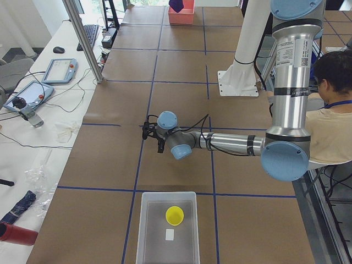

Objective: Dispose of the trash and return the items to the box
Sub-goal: 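Place the cloth into the pink bin while the left gripper lowers to the bowl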

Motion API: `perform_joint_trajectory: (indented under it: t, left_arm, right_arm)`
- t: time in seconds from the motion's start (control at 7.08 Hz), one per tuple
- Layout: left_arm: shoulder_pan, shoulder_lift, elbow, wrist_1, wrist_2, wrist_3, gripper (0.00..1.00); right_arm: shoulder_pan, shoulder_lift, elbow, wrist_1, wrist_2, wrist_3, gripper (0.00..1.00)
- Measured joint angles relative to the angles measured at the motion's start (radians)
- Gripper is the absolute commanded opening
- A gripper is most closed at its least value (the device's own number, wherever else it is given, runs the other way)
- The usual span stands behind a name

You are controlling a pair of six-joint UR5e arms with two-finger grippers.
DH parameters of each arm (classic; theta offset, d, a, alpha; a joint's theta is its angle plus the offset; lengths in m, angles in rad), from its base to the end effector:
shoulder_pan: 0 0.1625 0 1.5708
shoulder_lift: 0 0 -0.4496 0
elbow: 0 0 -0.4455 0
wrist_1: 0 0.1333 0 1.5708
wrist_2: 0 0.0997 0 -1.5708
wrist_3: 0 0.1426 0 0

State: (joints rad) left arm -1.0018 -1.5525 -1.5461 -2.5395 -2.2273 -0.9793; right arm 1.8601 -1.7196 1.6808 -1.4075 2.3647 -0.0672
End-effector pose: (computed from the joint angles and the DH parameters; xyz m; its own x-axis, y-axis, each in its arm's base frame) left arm 0.2773 -0.5195 0.6194 0.4945 0.0466 -0.8679 0.1552 0.9778 0.1409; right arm 0.1700 -0.4605 0.7112 0.7146 0.0510 0.6976 -0.2356 0.9566 0.1714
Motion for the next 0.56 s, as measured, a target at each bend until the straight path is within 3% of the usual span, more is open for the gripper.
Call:
perform_joint_trajectory:
  t: [0.14,0.28,0.42,0.56]
  left_arm:
    - [0.0,0.0,-0.004,0.0,0.0,-0.002,0.98]
    - [0.002,0.006,-0.021,0.002,0.003,-0.003,0.98]
    - [0.004,0.025,-0.041,0.004,0.019,0.001,0.98]
    - [0.008,0.051,-0.059,0.006,0.04,0.01,0.98]
  right_arm:
    - [-0.006,0.003,-0.035,-0.038,-0.071,-0.095,0.0]
    - [-0.018,0.01,-0.087,-0.051,-0.103,-0.147,0.18]
    - [-0.032,0.018,-0.13,-0.055,-0.112,-0.168,0.99]
    - [-0.041,0.02,-0.15,-0.055,-0.113,-0.173,1.0]
